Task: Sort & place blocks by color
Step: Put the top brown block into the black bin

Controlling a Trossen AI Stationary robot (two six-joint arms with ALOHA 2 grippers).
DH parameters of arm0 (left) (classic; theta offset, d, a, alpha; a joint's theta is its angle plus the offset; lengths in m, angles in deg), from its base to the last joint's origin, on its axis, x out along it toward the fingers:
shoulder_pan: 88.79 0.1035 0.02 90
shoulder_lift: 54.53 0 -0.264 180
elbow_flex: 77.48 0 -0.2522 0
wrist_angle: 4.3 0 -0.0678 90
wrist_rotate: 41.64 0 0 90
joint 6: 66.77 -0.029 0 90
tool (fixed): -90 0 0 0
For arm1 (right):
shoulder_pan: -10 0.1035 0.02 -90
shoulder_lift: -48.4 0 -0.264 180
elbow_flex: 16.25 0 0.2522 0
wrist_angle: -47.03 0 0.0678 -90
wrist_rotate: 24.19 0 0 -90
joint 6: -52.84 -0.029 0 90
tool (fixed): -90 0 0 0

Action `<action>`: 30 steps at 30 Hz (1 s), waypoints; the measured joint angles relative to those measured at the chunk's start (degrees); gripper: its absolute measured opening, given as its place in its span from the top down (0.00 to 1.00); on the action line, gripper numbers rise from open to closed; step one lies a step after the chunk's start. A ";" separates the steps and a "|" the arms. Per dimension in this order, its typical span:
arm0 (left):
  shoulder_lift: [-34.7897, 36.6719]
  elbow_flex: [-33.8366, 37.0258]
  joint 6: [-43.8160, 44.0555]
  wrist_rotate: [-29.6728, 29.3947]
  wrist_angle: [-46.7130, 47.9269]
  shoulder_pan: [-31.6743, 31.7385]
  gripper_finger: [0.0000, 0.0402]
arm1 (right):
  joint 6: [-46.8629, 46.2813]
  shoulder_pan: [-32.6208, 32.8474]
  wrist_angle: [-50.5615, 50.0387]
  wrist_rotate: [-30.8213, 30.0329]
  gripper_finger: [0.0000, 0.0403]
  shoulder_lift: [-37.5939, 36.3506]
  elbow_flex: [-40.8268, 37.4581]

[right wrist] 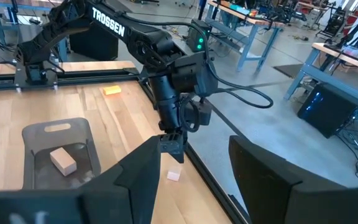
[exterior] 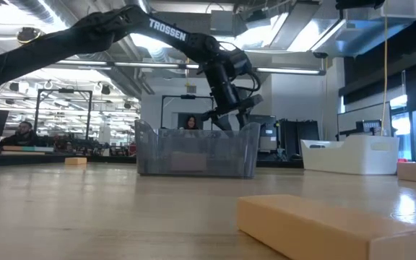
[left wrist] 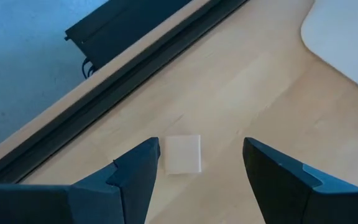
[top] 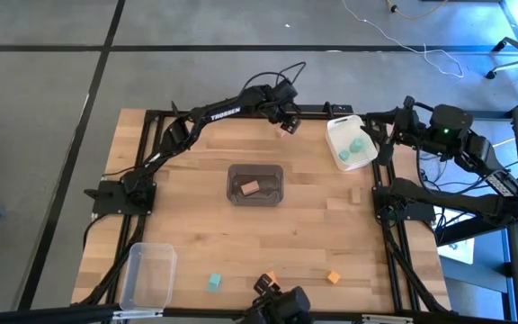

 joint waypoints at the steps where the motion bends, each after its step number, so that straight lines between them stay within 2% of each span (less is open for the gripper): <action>1: 0.00 0.00 0.00 0.07 0.10 -0.05 0.44 | 0.00 0.00 0.00 0.00 0.52 0.00 0.00; 12: -0.02 7.21 0.09 1.38 -2.55 0.08 0.44 | 0.00 0.00 0.04 0.00 0.52 0.00 0.00; 17: 0.11 10.06 0.09 3.37 -7.07 0.10 0.44 | 0.02 0.00 0.07 0.00 0.52 0.00 0.00; 30: 0.07 13.72 1.27 3.14 -10.57 0.40 0.44 | 0.00 0.00 0.15 0.00 0.52 0.00 -0.02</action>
